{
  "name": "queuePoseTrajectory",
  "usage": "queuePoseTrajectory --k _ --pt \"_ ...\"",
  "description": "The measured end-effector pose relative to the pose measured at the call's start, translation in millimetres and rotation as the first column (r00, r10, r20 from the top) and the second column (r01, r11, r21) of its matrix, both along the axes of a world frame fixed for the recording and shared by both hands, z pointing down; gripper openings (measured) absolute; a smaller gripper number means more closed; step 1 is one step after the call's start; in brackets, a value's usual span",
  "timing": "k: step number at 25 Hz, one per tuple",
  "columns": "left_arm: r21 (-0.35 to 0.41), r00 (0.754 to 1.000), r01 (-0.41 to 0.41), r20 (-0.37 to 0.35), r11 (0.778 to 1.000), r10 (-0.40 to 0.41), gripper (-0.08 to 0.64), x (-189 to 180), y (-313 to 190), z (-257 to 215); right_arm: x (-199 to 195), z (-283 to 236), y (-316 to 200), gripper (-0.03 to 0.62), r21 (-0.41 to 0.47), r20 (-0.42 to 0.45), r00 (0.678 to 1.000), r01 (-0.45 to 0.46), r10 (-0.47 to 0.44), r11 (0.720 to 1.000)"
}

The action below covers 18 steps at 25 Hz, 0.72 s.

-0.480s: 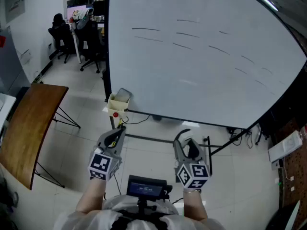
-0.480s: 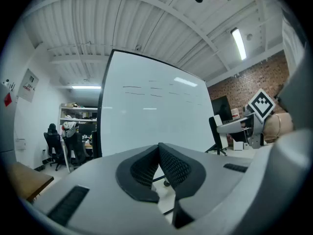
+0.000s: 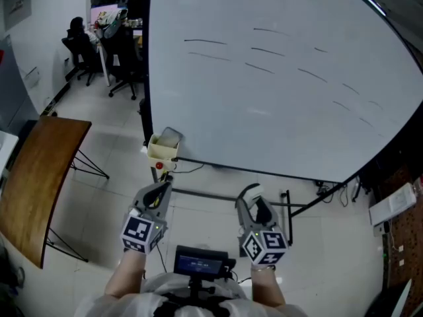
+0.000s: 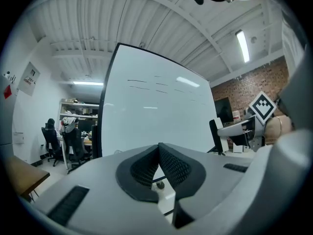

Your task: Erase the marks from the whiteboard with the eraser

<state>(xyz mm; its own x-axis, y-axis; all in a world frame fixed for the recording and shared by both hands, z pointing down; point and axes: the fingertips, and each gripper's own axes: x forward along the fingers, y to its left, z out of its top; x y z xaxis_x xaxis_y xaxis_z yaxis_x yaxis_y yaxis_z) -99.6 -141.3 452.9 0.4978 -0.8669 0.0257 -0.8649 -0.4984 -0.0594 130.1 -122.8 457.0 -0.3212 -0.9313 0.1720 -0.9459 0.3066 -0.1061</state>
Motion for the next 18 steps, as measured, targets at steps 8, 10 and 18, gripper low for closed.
queuePoseTrajectory --k 8,10,18 --pt "0.012 0.999 0.049 -0.017 0.999 -0.049 0.006 13 -66 -17 -2 -29 -75 0.244 0.063 0.001 0.996 0.089 -0.090 0.994" --pt "0.043 0.999 0.053 -0.010 0.998 -0.053 0.006 18 -84 -27 3 -41 -94 0.244 0.090 -0.013 0.995 0.102 -0.101 0.991" --pt "0.123 0.997 0.065 0.022 0.990 -0.069 0.006 36 -129 -55 16 -79 -145 0.244 0.192 -0.083 0.989 0.133 -0.119 0.972"
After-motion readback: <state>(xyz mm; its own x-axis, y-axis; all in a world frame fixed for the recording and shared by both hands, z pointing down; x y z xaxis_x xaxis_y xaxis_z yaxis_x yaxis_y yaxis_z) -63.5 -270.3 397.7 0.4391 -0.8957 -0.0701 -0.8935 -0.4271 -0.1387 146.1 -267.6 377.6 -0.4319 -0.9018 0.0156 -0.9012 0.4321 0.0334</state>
